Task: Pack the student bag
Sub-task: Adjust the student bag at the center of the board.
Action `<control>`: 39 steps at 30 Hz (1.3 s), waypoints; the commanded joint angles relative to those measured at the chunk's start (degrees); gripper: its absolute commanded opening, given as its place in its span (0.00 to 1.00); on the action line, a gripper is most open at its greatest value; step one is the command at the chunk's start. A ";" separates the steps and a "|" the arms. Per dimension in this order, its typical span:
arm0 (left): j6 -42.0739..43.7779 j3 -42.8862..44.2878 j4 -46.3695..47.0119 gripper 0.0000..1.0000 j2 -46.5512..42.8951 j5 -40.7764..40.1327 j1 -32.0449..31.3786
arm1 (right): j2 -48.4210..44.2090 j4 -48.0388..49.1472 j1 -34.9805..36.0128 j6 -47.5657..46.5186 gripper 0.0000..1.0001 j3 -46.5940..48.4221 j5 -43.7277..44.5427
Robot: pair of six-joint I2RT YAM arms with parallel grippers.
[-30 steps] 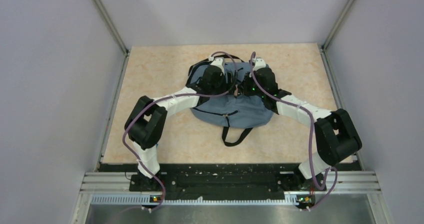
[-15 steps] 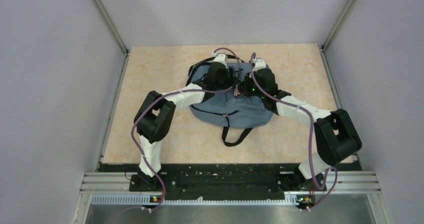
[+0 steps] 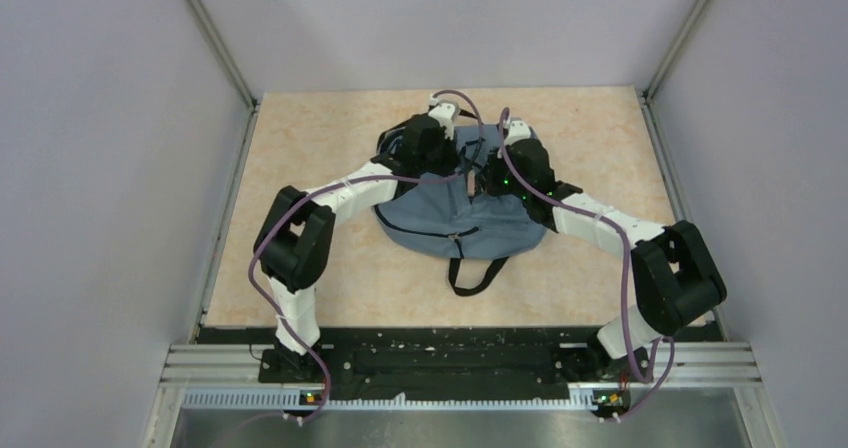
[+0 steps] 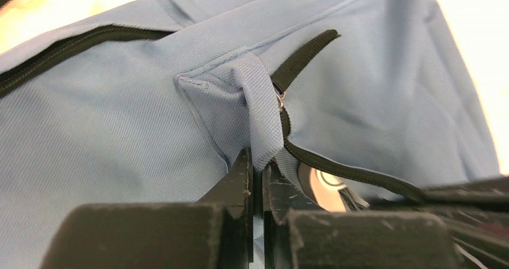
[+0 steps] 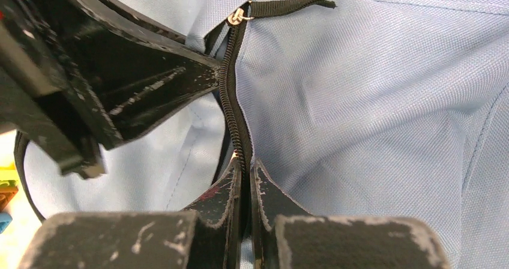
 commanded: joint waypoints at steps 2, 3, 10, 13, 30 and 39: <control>-1.48 0.69 2.83 0.00 -5.73 21.88 2.80 | 0.30 -1.77 2.27 -0.19 0.03 0.05 0.61; -3.08 0.75 3.44 0.00 -5.60 24.27 3.23 | 0.87 -0.85 2.43 0.57 0.04 -0.32 -0.17; -11.11 -1.77 11.05 0.00 -5.18 37.25 7.09 | 5.73 0.73 2.45 3.66 0.06 -0.13 -5.55; -9.52 -1.75 8.71 0.00 -5.10 36.55 7.79 | 3.01 0.18 2.45 3.17 0.17 0.16 -6.77; -4.27 -3.48 5.81 0.00 -5.70 34.42 8.47 | -6.84 -2.98 -5.85 0.87 0.60 5.33 -9.47; -4.00 -5.24 6.46 0.00 -6.22 33.85 8.47 | 5.76 11.22 -8.97 11.79 0.58 8.68 -11.32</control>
